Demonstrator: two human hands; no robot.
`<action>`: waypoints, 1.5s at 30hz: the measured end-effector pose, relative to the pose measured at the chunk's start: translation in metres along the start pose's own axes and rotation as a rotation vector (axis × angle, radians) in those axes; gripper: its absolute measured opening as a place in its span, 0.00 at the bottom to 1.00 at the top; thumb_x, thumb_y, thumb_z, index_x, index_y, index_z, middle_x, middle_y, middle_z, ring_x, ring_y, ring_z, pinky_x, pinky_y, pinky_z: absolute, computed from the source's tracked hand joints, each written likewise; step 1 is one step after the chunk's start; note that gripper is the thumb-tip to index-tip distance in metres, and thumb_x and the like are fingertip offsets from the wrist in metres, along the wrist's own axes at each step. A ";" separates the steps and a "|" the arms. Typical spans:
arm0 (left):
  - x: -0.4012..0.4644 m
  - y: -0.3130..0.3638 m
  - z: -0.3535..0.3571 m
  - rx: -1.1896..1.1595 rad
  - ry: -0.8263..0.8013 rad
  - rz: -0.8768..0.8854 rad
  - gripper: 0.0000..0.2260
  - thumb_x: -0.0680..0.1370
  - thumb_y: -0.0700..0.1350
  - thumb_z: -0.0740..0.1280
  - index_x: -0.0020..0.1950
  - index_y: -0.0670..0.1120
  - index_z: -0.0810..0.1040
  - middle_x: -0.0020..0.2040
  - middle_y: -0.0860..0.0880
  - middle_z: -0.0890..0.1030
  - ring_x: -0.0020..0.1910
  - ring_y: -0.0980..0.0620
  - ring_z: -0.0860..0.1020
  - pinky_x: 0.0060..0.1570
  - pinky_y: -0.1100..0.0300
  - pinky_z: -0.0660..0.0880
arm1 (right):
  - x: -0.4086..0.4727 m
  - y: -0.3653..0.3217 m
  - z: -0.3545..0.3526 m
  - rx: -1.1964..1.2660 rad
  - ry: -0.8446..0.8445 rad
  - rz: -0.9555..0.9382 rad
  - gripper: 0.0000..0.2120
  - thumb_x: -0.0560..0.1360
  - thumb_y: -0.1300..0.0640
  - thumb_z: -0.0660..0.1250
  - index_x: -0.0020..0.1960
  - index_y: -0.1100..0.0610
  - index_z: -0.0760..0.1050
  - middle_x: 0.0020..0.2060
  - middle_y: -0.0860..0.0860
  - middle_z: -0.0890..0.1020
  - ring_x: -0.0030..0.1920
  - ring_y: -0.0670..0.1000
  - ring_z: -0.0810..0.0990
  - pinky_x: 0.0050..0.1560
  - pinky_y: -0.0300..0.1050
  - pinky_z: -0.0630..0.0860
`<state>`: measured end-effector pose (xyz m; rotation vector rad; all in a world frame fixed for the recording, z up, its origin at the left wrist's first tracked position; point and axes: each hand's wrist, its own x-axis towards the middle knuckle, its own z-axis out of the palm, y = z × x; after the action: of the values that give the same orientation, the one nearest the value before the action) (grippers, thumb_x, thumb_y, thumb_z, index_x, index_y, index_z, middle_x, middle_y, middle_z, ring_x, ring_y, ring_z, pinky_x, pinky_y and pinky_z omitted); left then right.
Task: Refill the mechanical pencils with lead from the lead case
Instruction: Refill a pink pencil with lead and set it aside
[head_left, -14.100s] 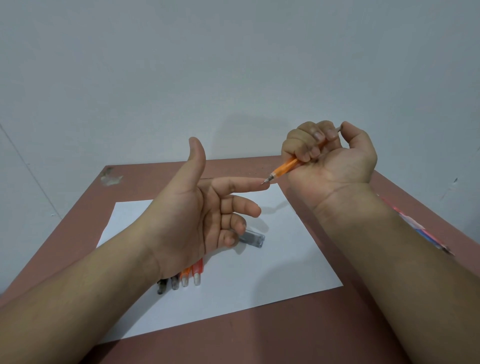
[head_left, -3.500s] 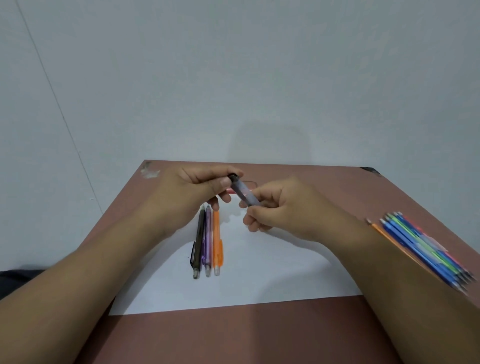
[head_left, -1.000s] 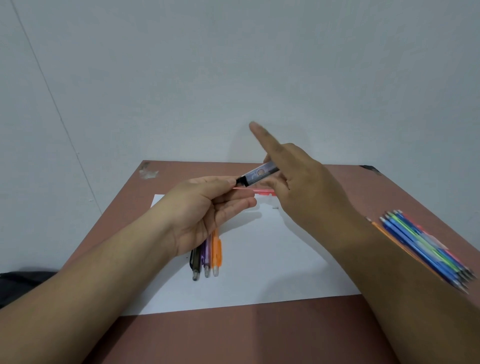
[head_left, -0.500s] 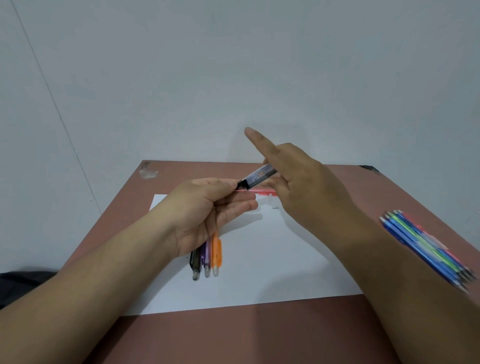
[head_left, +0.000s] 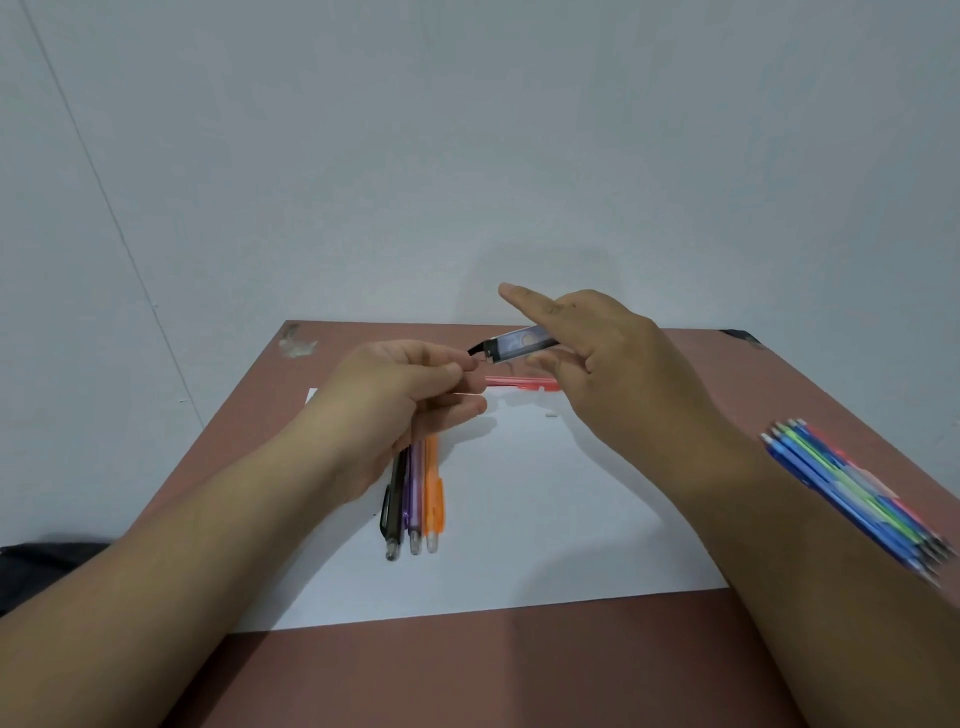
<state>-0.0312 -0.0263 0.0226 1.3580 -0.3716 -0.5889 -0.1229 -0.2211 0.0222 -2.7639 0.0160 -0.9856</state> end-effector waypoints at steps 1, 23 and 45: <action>0.000 -0.001 0.000 0.077 0.006 0.025 0.07 0.80 0.34 0.66 0.54 0.36 0.83 0.51 0.37 0.85 0.51 0.42 0.85 0.50 0.58 0.83 | 0.000 -0.001 -0.001 0.001 -0.004 0.007 0.29 0.81 0.57 0.66 0.76 0.35 0.64 0.52 0.45 0.76 0.46 0.49 0.76 0.44 0.49 0.79; 0.004 -0.004 0.001 0.202 0.096 0.161 0.05 0.79 0.38 0.70 0.47 0.37 0.83 0.46 0.41 0.86 0.47 0.45 0.85 0.51 0.56 0.82 | 0.000 0.003 -0.001 0.063 -0.006 0.067 0.24 0.81 0.56 0.67 0.73 0.38 0.71 0.52 0.47 0.78 0.49 0.49 0.77 0.50 0.47 0.78; 0.014 0.012 -0.035 0.170 0.207 0.269 0.04 0.79 0.35 0.64 0.45 0.37 0.78 0.46 0.40 0.85 0.43 0.45 0.83 0.50 0.51 0.82 | 0.004 0.002 -0.005 0.588 -0.055 0.520 0.07 0.78 0.50 0.71 0.54 0.38 0.79 0.47 0.39 0.84 0.43 0.40 0.82 0.36 0.38 0.72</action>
<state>0.0019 -0.0053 0.0270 1.4860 -0.4341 -0.1943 -0.1228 -0.2246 0.0276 -2.0862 0.3560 -0.6406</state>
